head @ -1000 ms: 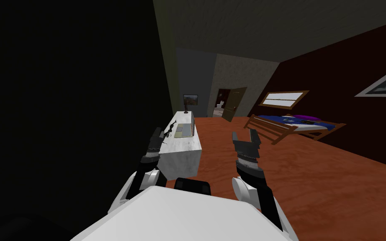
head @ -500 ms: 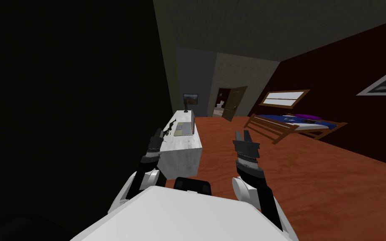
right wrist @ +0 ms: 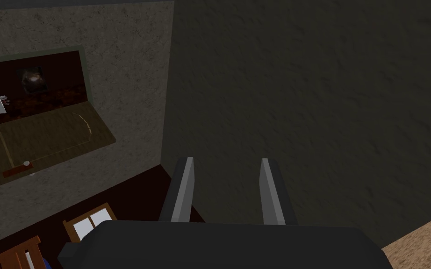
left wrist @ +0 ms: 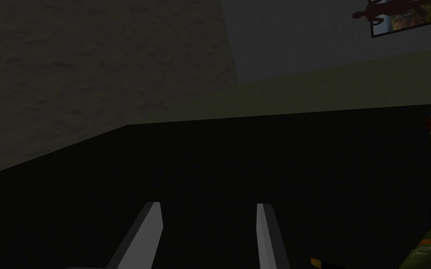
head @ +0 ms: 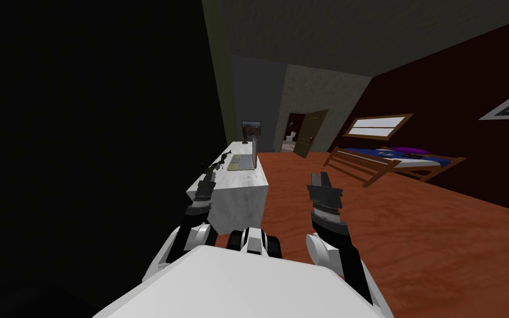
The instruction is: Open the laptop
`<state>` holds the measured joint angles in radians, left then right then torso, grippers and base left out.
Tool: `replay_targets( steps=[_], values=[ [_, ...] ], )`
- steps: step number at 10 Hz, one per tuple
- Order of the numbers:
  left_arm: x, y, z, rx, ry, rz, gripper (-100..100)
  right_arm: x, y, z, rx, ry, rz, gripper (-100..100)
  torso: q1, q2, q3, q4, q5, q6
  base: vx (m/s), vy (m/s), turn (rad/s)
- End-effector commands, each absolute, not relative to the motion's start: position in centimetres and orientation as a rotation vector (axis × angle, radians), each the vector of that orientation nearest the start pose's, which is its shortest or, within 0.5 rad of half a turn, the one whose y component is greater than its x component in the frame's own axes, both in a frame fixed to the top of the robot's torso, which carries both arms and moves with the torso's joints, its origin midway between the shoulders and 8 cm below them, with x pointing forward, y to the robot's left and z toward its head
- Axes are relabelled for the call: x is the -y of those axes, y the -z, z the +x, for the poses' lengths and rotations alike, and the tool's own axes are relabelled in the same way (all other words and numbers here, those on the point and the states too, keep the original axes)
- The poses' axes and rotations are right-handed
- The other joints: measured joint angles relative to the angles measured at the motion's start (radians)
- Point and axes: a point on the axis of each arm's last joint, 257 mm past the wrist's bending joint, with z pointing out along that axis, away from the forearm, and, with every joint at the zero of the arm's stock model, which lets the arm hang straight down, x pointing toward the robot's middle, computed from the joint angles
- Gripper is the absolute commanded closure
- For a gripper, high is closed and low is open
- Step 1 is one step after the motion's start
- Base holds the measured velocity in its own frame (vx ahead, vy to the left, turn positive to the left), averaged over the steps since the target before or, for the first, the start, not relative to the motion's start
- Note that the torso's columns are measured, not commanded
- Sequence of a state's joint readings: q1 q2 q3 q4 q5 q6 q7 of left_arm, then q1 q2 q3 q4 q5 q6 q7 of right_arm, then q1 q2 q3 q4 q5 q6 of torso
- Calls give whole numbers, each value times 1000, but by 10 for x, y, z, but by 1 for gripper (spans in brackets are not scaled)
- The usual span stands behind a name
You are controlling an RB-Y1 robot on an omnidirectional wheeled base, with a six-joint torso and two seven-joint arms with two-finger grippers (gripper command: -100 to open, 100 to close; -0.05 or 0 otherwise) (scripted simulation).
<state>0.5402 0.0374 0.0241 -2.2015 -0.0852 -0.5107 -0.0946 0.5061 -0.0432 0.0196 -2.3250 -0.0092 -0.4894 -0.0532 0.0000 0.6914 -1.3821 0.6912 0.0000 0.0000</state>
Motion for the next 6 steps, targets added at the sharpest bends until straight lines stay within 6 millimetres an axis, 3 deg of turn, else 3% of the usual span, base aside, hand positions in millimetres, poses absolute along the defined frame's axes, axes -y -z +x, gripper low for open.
replay_targets(
  steps=[1,6],
  values=[
    [-277,27,364,-843,1106,-586,-100,268,-40,338,-610,-1385,633,0,-1,33,-69,33,0,0,2,-49,19],
    [-266,36,394,-945,1102,-560,-100,268,-40,338,-610,-1385,633,0,-1,46,-94,47,0,0,9,-71,21]
  ],
)
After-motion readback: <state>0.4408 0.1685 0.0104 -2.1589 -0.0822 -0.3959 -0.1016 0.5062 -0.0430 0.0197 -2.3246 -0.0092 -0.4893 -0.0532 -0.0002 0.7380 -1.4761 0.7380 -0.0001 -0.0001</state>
